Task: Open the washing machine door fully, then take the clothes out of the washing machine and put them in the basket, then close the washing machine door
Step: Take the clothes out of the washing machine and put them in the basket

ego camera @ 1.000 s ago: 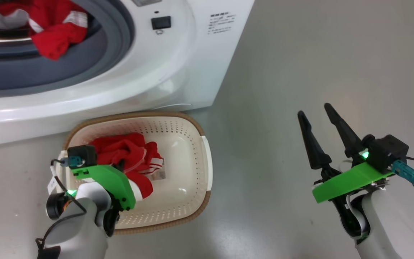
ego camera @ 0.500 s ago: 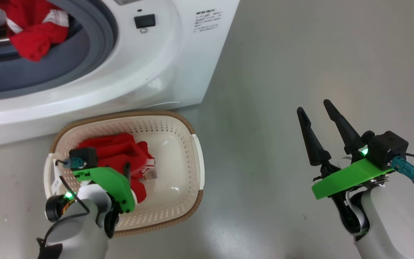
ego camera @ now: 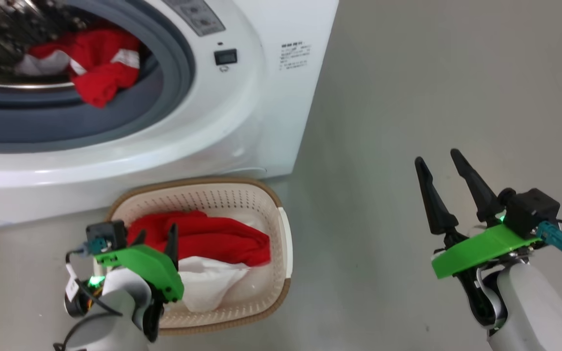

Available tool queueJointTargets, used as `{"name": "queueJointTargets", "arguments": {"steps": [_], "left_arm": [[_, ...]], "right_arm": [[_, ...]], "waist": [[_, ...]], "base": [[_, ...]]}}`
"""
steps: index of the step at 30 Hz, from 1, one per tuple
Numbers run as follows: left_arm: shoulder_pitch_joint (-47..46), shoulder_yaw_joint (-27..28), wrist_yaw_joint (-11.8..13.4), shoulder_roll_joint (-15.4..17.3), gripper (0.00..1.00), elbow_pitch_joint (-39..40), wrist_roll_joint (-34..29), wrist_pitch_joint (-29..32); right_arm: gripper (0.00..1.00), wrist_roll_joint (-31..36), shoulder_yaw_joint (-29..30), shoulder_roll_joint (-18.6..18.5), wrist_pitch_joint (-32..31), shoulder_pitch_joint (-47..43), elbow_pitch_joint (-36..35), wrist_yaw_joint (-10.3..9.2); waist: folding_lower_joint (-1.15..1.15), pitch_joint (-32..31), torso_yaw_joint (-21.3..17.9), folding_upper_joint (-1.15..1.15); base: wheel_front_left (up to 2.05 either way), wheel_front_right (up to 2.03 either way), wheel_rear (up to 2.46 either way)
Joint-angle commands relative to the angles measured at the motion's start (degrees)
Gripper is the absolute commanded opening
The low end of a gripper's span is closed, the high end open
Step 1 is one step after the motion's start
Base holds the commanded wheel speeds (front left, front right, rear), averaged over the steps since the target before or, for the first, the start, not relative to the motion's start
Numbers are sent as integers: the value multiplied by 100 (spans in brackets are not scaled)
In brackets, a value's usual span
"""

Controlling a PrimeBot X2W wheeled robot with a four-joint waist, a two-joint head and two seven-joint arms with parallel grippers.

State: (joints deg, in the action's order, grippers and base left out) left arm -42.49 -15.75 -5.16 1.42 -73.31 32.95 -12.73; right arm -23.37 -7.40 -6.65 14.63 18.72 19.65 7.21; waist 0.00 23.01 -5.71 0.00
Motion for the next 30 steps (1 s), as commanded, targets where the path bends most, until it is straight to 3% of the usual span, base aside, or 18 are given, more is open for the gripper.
{"name": "queueJointTargets", "arguments": {"steps": [1, 8, 19, 30], "left_arm": [[209, 122, -49, 148, 100, 105, 18, -117], [484, 231, -68, 157, 100, 500, 73, -219], [1703, 666, 387, 471, 100, 2697, -575, -226], [3033, 1192, 333, 554, 100, 4773, -1054, -227]], "right_arm": [[100, 80, -44, -15, 37, -159, -91, 28], [100, 182, 91, -21, 37, -368, -77, 28], [100, 334, 291, 40, 37, -776, -226, 28], [100, 423, 491, 88, 37, -1236, -475, 28]], "waist": [[0, -350, 179, 0], [0, -772, 279, 0], [0, -1490, 329, 0], [0, -2170, 311, 0]], "base": [[0, 0, 0], [0, 0, 0], [0, 0, 0], [0, 0, 0]]}}
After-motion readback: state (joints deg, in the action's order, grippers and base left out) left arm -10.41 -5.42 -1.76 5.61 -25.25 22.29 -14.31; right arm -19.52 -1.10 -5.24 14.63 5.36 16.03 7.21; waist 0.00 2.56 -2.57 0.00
